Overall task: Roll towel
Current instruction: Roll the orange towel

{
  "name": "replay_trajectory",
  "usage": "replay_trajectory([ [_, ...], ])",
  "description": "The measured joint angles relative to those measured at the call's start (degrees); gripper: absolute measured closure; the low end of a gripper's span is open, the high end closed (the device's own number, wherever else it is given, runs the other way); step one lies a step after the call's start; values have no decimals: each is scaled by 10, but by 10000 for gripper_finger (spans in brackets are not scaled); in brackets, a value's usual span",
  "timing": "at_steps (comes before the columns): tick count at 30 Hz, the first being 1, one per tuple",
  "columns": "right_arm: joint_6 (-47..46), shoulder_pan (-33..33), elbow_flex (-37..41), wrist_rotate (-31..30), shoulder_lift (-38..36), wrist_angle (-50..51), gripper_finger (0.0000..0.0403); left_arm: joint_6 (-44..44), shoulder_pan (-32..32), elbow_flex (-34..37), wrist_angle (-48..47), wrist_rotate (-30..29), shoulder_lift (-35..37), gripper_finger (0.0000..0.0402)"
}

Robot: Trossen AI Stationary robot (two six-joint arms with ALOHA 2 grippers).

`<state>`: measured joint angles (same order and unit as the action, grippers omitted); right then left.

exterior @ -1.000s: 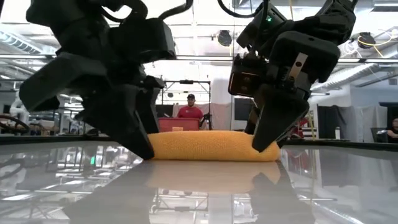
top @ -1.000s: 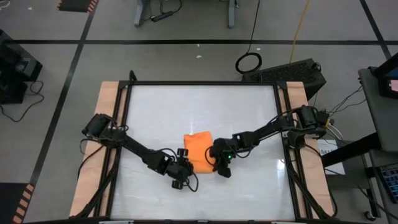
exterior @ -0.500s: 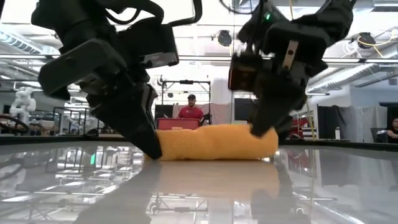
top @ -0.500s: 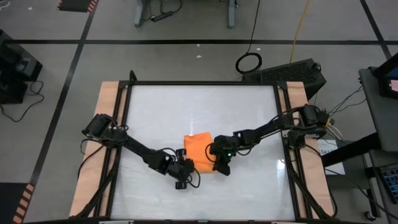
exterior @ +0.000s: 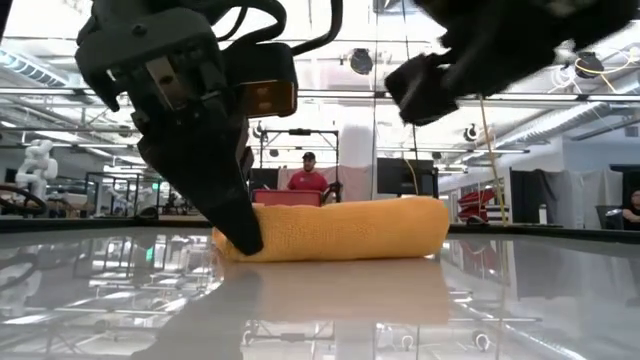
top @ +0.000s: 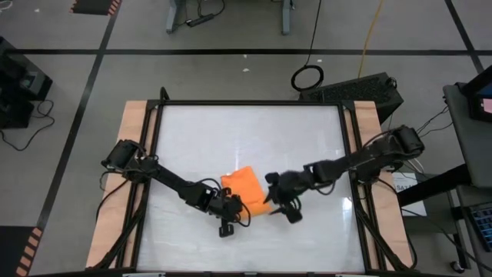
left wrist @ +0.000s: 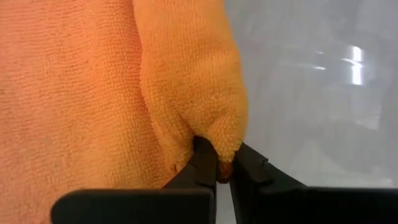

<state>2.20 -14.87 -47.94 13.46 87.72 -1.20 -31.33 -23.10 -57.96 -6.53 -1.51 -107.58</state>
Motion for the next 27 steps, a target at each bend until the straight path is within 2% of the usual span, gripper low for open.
replay_trajectory([
  [4, 48, -53, 0, -69, 3, 49, 216, -7, 4, 1, 24, 7, 0, 384],
  [7, 77, -81, 0, -129, 6, 56, 228, -13, 6, 2, 39, 12, -1, 384],
  [11, 104, -99, -1, -176, 17, 50, 241, -11, 13, 2, 55, 29, -1, 384],
  [18, 100, -107, -1, -182, 72, 10, 242, -12, 19, 2, 59, 50, -1, 384],
  [22, 107, -113, -1, -223, 91, -10, 238, -13, 19, 2, 66, 60, -1, 384],
  [27, 109, -102, -1, -224, 108, -7, 239, -14, 19, 1, 84, 65, -1, 384],
])
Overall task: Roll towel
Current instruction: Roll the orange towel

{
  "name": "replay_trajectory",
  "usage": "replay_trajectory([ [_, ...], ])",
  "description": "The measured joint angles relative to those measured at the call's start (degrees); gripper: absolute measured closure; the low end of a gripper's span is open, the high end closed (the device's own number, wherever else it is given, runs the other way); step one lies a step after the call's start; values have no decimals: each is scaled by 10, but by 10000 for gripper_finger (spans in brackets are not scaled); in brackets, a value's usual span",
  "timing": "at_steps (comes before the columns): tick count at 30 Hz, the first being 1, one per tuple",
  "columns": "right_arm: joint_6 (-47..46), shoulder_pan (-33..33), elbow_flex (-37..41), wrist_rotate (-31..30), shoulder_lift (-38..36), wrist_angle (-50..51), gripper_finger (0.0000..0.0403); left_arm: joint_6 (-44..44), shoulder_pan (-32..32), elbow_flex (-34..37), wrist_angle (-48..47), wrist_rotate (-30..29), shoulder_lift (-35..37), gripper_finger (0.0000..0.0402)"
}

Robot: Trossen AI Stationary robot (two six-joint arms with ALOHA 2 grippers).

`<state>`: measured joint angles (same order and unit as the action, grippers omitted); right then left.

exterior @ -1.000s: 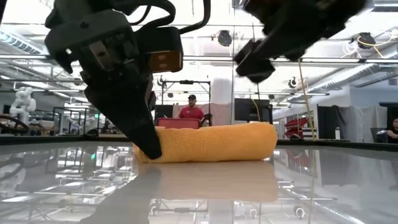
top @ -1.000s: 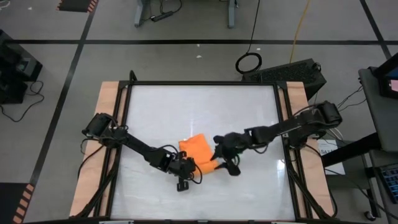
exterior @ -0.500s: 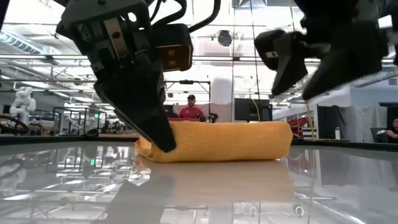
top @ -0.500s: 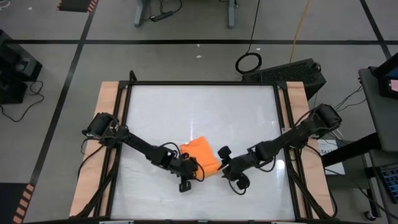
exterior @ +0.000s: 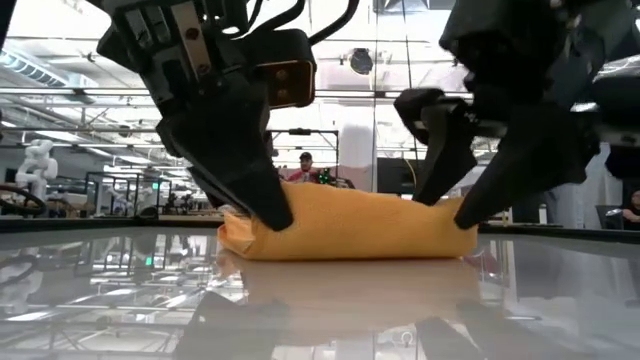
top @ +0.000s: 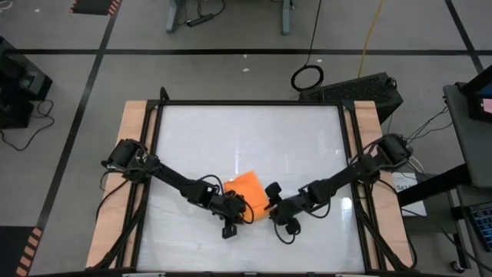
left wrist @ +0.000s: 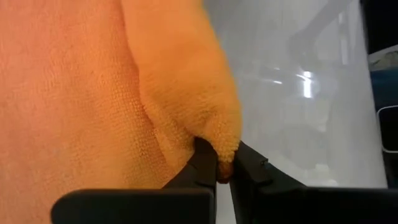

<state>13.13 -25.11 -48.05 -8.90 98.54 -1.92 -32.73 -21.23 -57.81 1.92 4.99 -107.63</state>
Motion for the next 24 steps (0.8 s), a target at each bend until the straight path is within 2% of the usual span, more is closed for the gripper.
replay_trajectory([
  [15, 5, 38, 0, 16, 25, -35, 241, 21, -3, -1, 52, 55, 1, 384],
  [19, -1, 50, 0, 61, 25, -31, 268, 32, -3, -1, 52, 55, 1, 384],
  [24, -4, 61, 0, 93, 25, -30, 324, 44, -3, -1, 52, 55, 1, 364],
])
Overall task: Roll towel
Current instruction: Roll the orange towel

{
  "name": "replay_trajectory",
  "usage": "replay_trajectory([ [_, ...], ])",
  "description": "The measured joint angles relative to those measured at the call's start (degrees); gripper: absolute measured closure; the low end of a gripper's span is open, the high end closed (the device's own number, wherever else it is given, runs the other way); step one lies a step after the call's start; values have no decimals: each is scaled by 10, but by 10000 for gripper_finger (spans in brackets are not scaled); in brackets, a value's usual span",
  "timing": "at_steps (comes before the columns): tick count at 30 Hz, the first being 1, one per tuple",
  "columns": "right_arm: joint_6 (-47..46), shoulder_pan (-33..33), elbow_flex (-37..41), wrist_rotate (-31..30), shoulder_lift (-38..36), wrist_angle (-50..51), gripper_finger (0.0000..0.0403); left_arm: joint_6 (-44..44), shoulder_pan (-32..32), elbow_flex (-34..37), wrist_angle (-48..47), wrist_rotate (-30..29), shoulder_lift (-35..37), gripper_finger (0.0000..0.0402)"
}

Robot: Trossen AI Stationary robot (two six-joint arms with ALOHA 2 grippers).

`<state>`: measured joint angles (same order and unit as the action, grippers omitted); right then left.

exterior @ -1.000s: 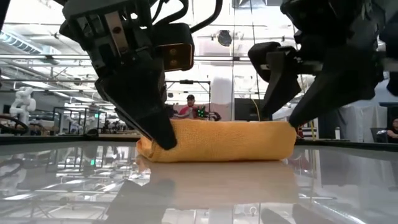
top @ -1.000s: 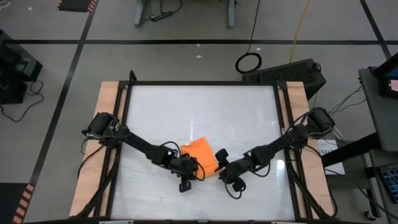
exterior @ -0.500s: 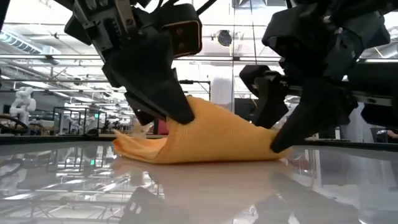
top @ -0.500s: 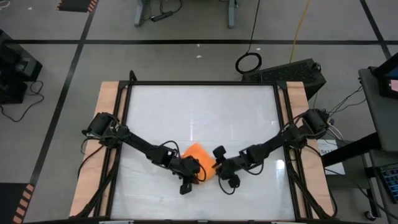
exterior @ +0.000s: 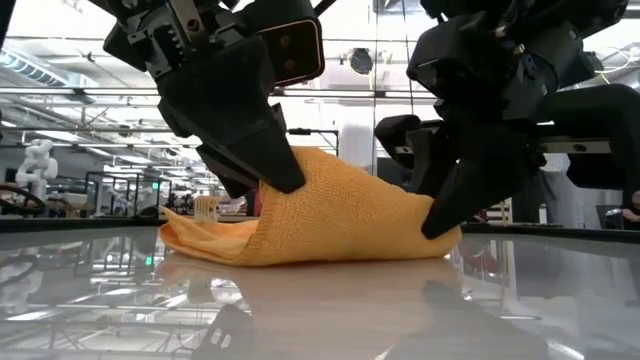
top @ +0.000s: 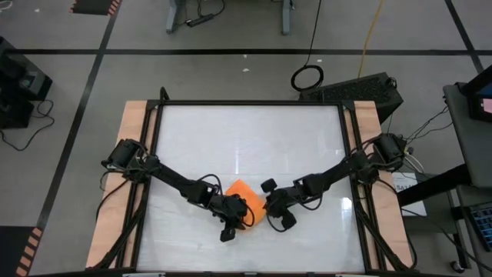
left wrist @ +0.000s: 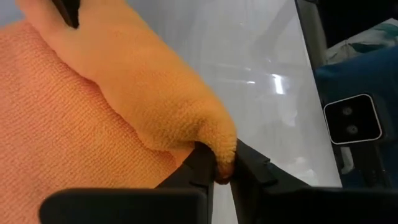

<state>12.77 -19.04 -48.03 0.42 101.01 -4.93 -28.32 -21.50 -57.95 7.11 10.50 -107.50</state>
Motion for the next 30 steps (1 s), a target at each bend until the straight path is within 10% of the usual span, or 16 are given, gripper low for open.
replay_trajectory([
  [17, -19, 24, 0, 51, -1, 11, 399, 28, -3, -25, -6, 35, 0, 346],
  [30, -13, 19, 1, 56, -1, 31, 400, -48, -4, -25, -101, 76, 5, 190],
])
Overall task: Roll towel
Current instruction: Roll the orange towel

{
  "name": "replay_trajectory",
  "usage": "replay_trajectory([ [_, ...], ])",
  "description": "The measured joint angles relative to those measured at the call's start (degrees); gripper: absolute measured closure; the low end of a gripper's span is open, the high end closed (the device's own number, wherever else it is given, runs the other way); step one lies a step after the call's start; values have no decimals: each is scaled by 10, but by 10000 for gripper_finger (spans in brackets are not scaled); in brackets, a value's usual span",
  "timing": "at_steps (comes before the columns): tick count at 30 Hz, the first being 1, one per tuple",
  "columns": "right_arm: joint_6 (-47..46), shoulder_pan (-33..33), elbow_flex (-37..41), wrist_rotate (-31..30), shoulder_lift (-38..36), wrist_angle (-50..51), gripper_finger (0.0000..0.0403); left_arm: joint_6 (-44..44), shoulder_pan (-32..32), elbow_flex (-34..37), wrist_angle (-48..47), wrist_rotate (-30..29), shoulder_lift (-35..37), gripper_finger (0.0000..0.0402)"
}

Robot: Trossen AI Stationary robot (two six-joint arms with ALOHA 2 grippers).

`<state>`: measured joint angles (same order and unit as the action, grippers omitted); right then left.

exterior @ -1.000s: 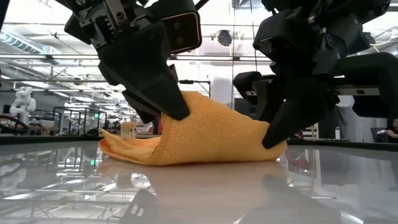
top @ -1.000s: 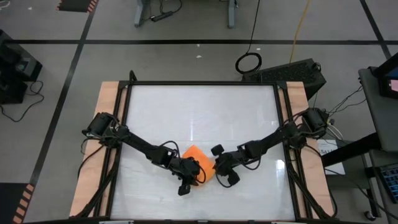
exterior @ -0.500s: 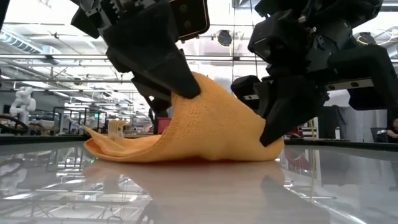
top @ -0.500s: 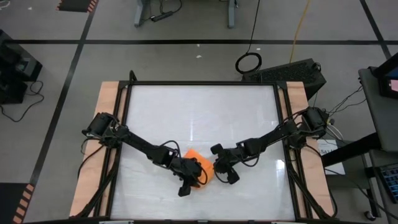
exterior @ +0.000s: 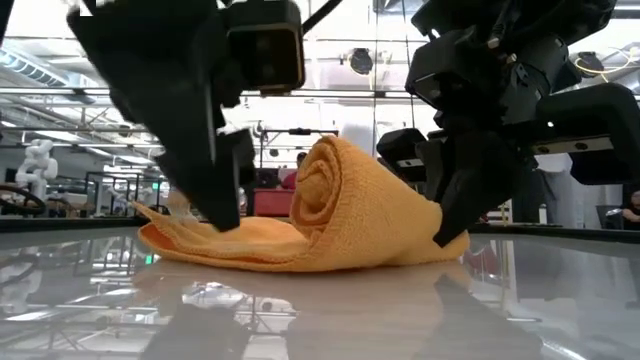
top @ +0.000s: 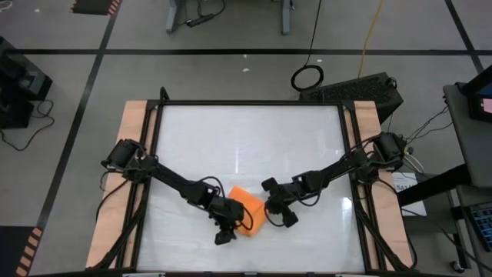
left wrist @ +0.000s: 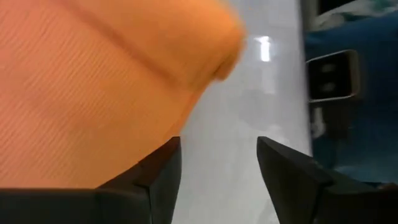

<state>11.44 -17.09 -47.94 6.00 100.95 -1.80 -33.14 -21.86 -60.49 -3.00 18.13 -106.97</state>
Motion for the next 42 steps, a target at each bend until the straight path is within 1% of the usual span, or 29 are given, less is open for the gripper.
replay_trajectory([
  [4, 1, -6, 0, 0, 0, 2, 400, 5, 4, -1, -37, -44, 12, 194],
  [7, 0, -12, 0, 0, 0, 5, 400, 5, 10, 1, -85, -62, 14, 207],
  [9, -2, -17, 0, 0, 0, 4, 400, 12, 16, 0, -100, -75, 15, 219],
  [12, -20, -23, 0, 0, 0, 4, 400, 40, 25, 0, -134, -93, 16, 239],
  [17, -71, -36, 0, -8, 0, 1, 399, 99, 50, 0, -148, -124, 16, 273],
  [20, -111, -44, 0, -38, 0, 0, 399, 146, 72, 0, -147, -132, 16, 290],
  [24, -188, -44, 0, -86, 0, -3, 399, 216, 102, 0, -155, -152, 16, 306],
  [29, -249, -44, 0, -124, 1, -24, 399, 304, 138, 0, -160, -168, 16, 309],
  [32, -271, -44, -1, -138, 1, -52, 399, 337, 159, 0, -157, -170, 15, 309],
  [35, -273, -44, -5, -150, 2, -66, 399, 358, 176, 0, -156, -170, 15, 309],
  [38, -259, -44, -20, -149, 17, -71, 399, 377, 188, 0, -152, -168, 15, 309],
  [42, -233, -43, -49, -115, 69, -68, 399, 393, 196, 0, -145, -157, 15, 309],
])
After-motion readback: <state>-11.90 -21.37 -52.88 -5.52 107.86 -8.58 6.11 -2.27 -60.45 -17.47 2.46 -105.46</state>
